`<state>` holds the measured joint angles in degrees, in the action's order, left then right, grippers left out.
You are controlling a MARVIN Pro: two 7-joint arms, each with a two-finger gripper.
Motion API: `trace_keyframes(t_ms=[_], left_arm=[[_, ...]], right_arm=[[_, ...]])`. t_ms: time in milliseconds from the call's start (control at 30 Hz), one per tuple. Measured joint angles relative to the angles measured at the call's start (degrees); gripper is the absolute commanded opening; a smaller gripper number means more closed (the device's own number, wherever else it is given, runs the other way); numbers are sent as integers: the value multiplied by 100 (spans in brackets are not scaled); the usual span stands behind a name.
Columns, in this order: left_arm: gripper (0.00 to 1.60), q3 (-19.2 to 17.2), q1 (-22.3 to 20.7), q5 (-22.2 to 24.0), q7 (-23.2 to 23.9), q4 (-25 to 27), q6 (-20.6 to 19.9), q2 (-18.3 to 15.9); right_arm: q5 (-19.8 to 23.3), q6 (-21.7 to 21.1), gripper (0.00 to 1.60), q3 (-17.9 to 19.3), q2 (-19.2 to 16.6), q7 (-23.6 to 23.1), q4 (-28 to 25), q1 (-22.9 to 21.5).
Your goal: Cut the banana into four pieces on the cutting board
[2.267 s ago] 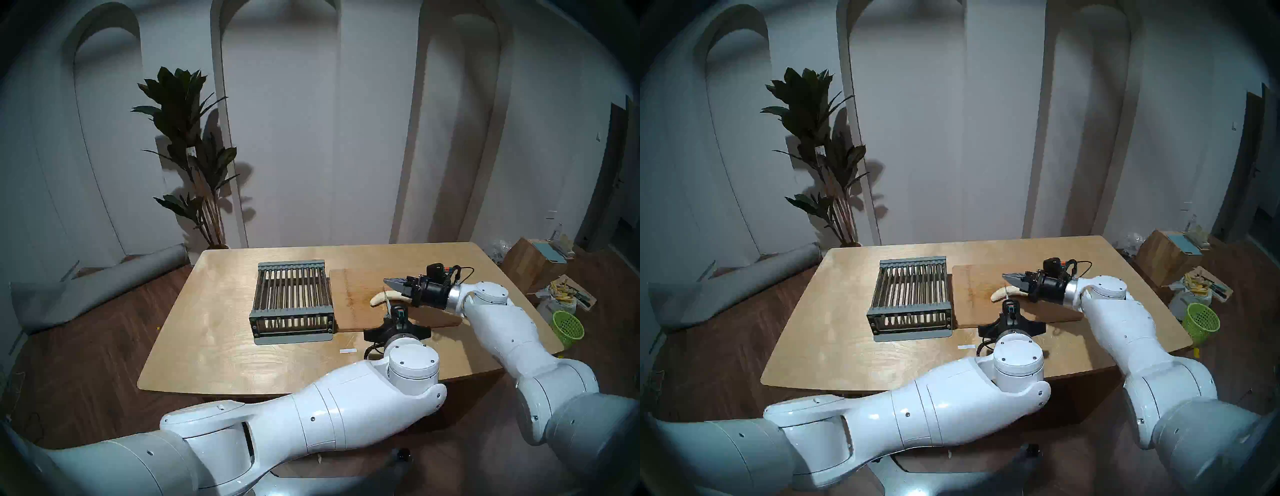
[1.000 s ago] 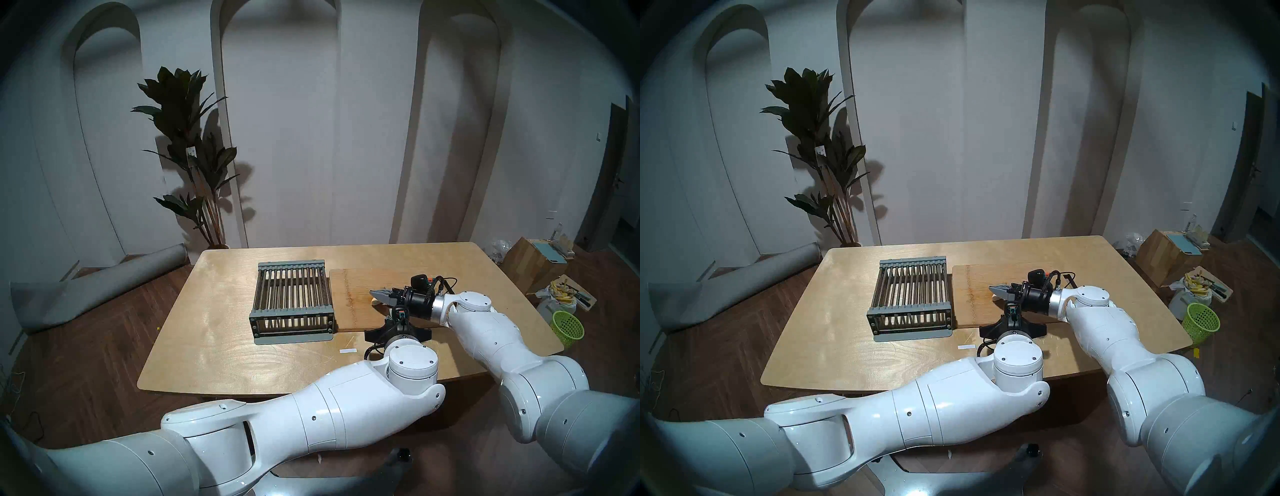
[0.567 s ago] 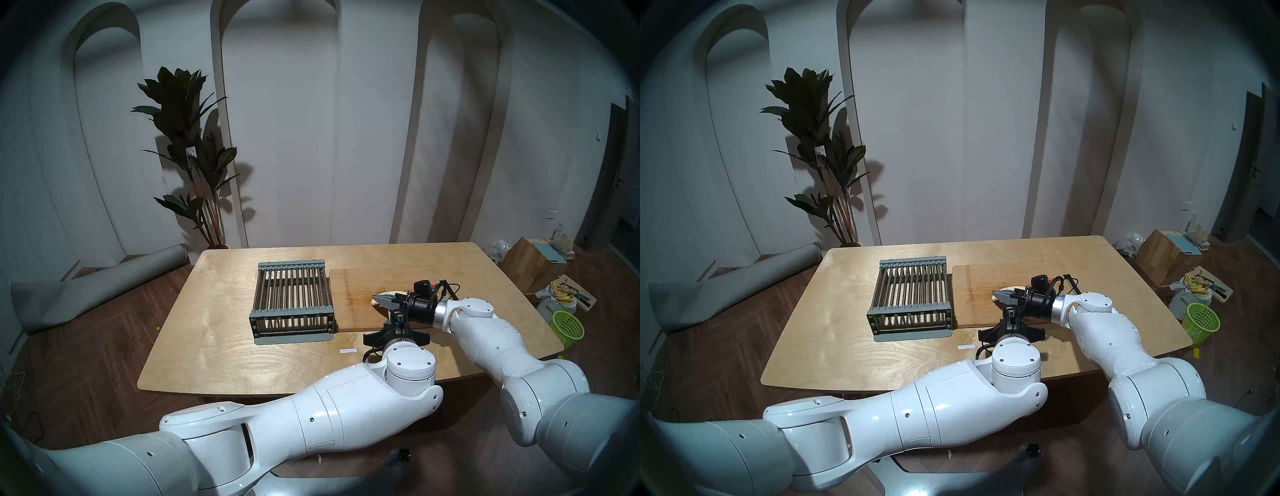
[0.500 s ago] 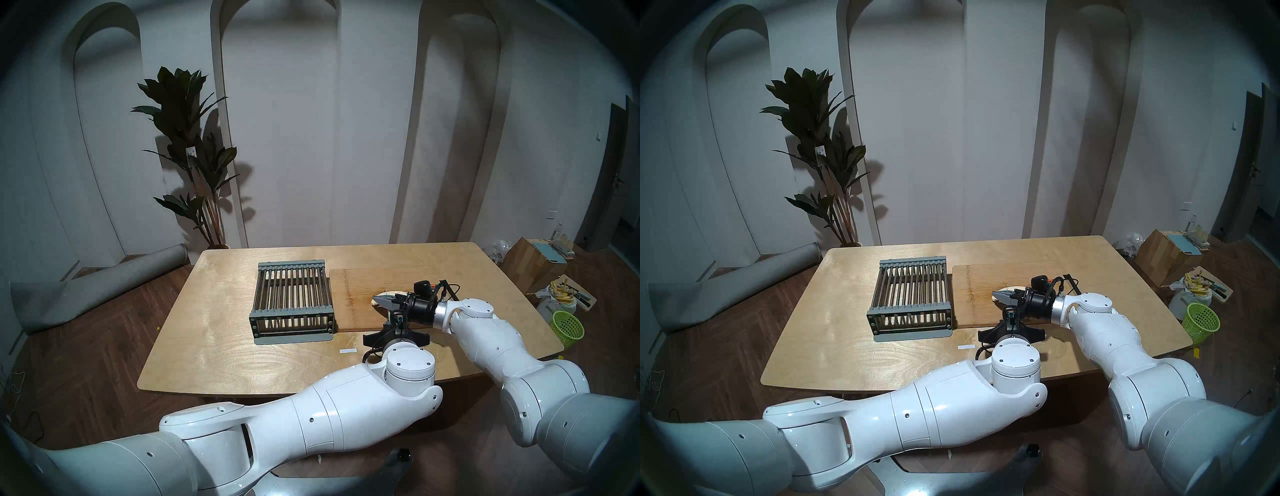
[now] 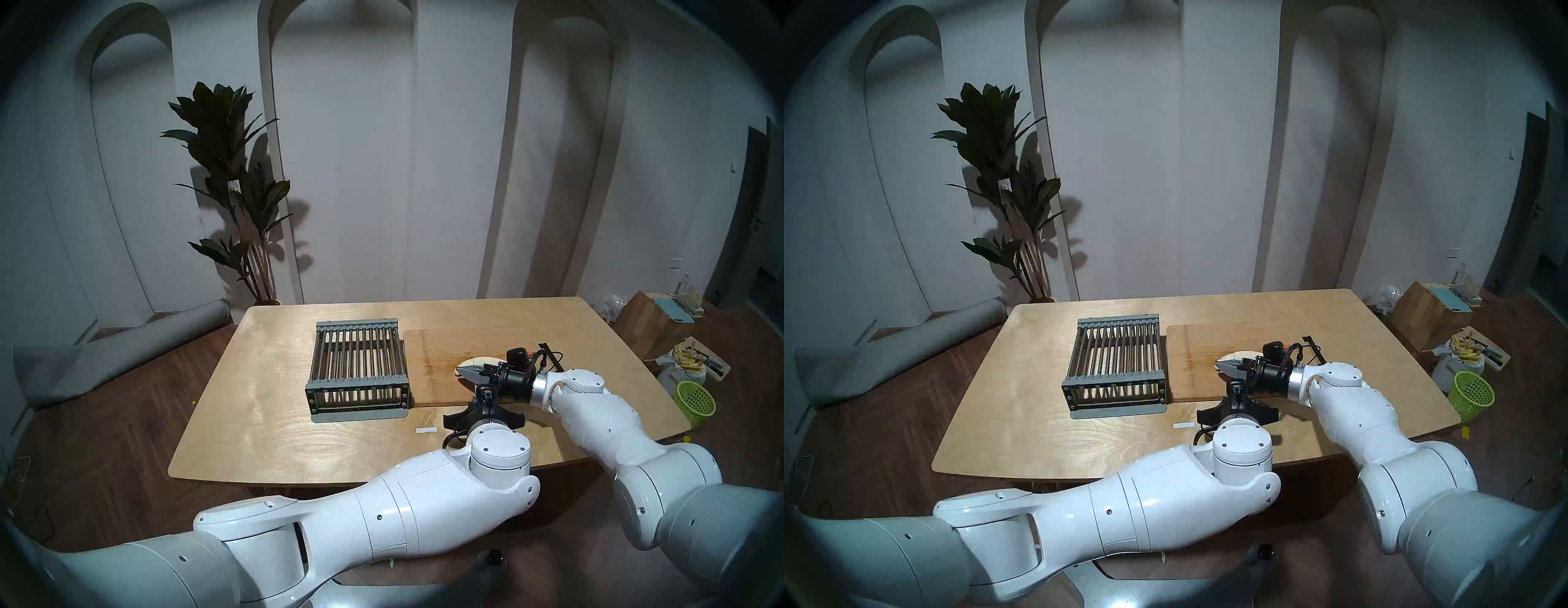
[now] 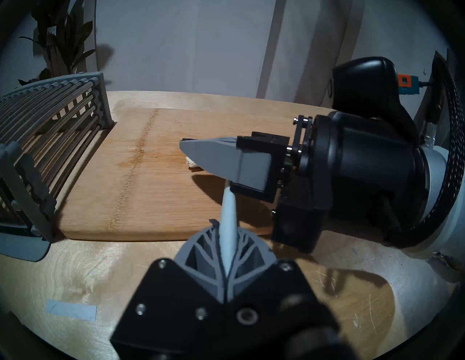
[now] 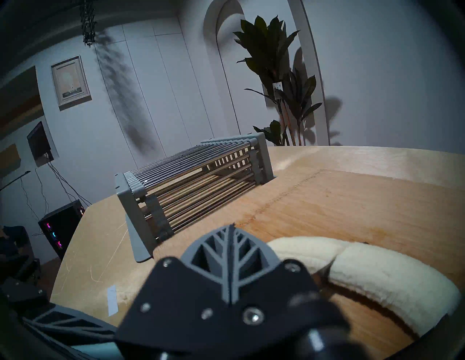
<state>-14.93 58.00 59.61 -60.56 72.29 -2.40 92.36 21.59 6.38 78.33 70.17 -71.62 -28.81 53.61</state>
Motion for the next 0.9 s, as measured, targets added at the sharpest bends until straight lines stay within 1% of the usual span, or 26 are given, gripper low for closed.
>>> trace_keyframes(t_ms=[167, 267, 400, 533, 733, 900], left_arm=[[0, 61, -1, -66, -83, 35, 38, -22], [0, 74, -22, -128, -135, 78, 74, -28], [0, 61, -88, -206, -187, 128, 124, -28], [0, 50, -143, -251, -220, 168, 155, -25], [0, 55, -188, -301, -254, 231, 190, -9], [0, 83, -213, -360, -260, 297, 217, -1]], right_arm=[[8, 6, 0, 1, -12, -7, -55, 34], [57, 9, 0, 79, -31, -7, -125, 81], [208, 13, 0, 287, -85, -24, -219, 116], [358, 48, 0, 516, -176, -76, -375, 56], [624, 106, 0, 926, -372, -192, -751, -98], [855, 130, 0, 1299, -577, -246, -1083, -111]])
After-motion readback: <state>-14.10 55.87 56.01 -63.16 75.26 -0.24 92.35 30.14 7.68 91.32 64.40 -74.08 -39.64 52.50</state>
